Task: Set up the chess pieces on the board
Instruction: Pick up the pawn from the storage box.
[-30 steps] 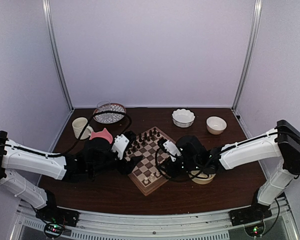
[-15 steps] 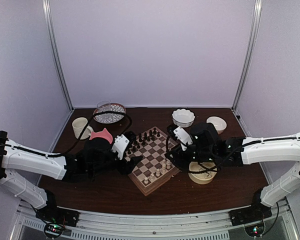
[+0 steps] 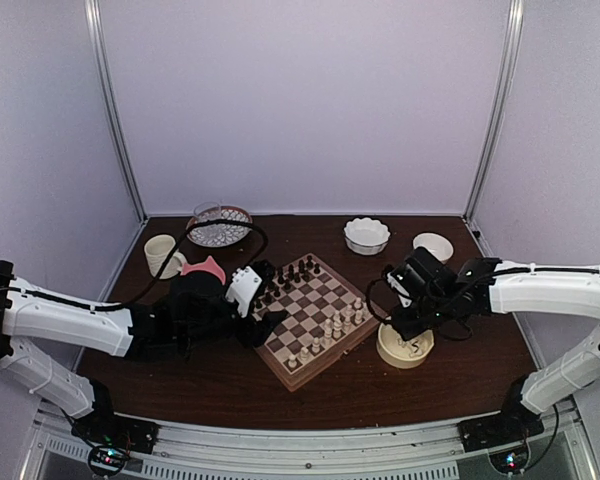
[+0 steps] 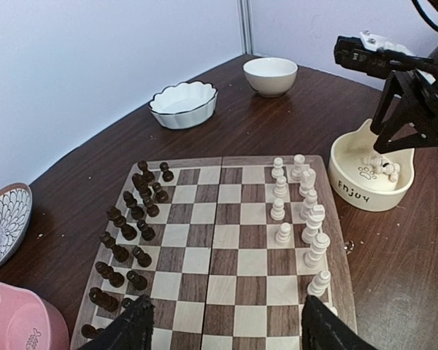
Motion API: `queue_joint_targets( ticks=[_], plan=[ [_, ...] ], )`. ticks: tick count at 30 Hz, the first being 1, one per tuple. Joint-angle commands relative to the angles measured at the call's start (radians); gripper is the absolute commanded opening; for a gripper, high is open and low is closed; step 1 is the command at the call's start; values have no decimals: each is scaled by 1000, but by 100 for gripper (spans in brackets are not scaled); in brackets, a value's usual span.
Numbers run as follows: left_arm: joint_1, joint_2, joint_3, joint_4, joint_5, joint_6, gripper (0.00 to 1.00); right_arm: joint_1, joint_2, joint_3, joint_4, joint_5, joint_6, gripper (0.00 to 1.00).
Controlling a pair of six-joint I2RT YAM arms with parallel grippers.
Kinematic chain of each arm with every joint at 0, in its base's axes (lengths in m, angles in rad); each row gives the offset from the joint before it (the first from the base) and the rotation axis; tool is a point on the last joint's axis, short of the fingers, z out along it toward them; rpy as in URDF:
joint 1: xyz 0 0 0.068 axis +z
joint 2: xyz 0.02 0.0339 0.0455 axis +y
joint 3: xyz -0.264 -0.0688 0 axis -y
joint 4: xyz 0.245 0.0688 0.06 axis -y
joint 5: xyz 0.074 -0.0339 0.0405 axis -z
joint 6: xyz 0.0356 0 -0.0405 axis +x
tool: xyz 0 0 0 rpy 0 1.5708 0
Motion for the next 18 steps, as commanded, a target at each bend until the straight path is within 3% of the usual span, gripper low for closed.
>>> queue_joint_targets(
  ticks=[1,18],
  plan=[
    [-2,-3,25,5,26,0,69,-49,65,30,-76,-2,2,33],
    [-2,-9,25,2,34,-8,69,-136,265,24,-12,-8,-2,25]
  ],
)
